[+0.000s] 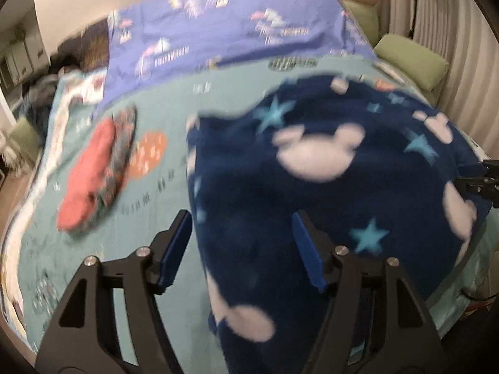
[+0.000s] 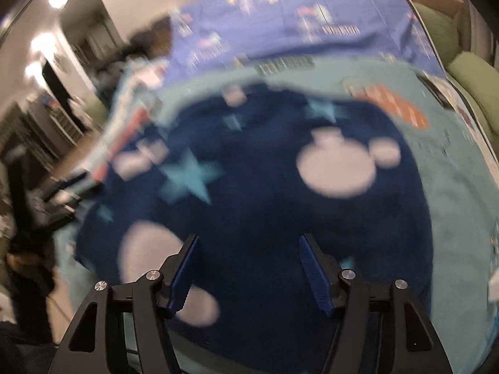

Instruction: Fold small clothes

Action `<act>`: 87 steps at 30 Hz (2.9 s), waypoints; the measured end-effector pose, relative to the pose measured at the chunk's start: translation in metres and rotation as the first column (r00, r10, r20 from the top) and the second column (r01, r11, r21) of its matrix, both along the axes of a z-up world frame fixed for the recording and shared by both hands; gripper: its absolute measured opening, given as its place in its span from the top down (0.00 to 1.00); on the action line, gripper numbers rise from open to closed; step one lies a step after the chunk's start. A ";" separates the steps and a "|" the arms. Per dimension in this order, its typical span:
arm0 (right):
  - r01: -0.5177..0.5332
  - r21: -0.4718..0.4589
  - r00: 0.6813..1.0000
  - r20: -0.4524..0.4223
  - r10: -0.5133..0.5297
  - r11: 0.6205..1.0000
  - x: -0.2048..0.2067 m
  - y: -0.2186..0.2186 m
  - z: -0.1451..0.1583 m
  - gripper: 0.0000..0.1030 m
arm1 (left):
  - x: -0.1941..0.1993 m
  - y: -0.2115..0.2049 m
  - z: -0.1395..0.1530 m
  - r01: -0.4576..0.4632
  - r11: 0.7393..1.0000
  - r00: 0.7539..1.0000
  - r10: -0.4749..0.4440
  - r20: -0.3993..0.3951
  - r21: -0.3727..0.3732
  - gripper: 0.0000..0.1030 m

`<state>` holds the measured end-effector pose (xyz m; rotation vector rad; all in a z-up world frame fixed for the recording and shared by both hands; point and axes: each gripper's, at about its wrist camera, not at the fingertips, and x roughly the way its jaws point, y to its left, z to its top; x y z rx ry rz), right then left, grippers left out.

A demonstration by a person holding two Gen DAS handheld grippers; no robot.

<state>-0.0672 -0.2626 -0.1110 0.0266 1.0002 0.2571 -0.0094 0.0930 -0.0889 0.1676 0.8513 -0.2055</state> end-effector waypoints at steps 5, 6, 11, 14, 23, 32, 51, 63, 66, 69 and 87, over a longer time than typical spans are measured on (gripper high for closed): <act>0.037 -0.008 0.998 0.048 -0.036 0.999 -0.009 0.005 0.015 0.36 | -0.011 0.010 0.003 -0.033 0.987 0.999 0.029 -0.027 -0.157 0.35; 0.036 0.031 0.997 0.065 -0.038 0.999 -0.011 0.007 0.022 0.36 | -0.015 0.010 0.004 -0.028 0.987 1.000 0.026 -0.015 -0.160 0.35; -0.006 0.131 0.994 0.106 -0.008 0.991 -0.017 0.025 0.037 0.36 | -0.025 0.007 0.005 -0.016 0.986 1.000 0.014 -0.013 -0.168 0.33; -0.022 0.154 0.994 0.111 0.005 0.988 -0.017 0.041 0.038 0.36 | -0.028 0.011 0.007 -0.015 0.982 1.000 0.013 -0.013 -0.188 0.32; -0.042 0.108 0.999 0.000 0.042 0.993 -0.005 0.073 -0.001 0.36 | -0.029 0.026 -0.002 -0.025 0.977 1.000 0.021 -0.022 -0.212 0.22; 0.012 -0.064 0.987 0.161 -0.002 0.998 -0.019 0.100 0.024 0.36 | -0.014 0.065 -0.033 -0.070 0.871 0.988 -0.008 -0.157 -0.487 0.15; 0.011 -0.039 0.996 0.087 -0.007 0.999 0.005 0.097 -0.006 0.31 | 0.029 0.069 -0.049 -0.039 0.742 0.975 -0.119 -0.190 -0.670 0.17; -0.003 0.030 0.997 0.079 0.001 1.000 0.005 0.090 -0.005 0.29 | 0.026 0.053 -0.020 -0.002 0.806 0.984 -0.104 -0.145 -0.592 0.62; -0.005 0.041 0.997 0.083 0.001 0.999 0.002 0.087 -0.004 0.29 | 0.023 0.043 0.001 0.028 0.836 0.989 -0.105 -0.109 -0.548 0.65; -0.003 0.068 0.997 0.078 -0.003 0.998 0.001 0.081 -0.003 0.29 | 0.021 0.032 0.020 0.067 0.860 0.989 -0.122 -0.077 -0.507 0.67; 0.051 0.255 0.990 0.115 -0.083 0.966 -0.016 0.006 0.017 0.29 | 0.016 -0.122 0.106 0.278 0.947 0.956 -0.289 -0.054 -0.160 0.72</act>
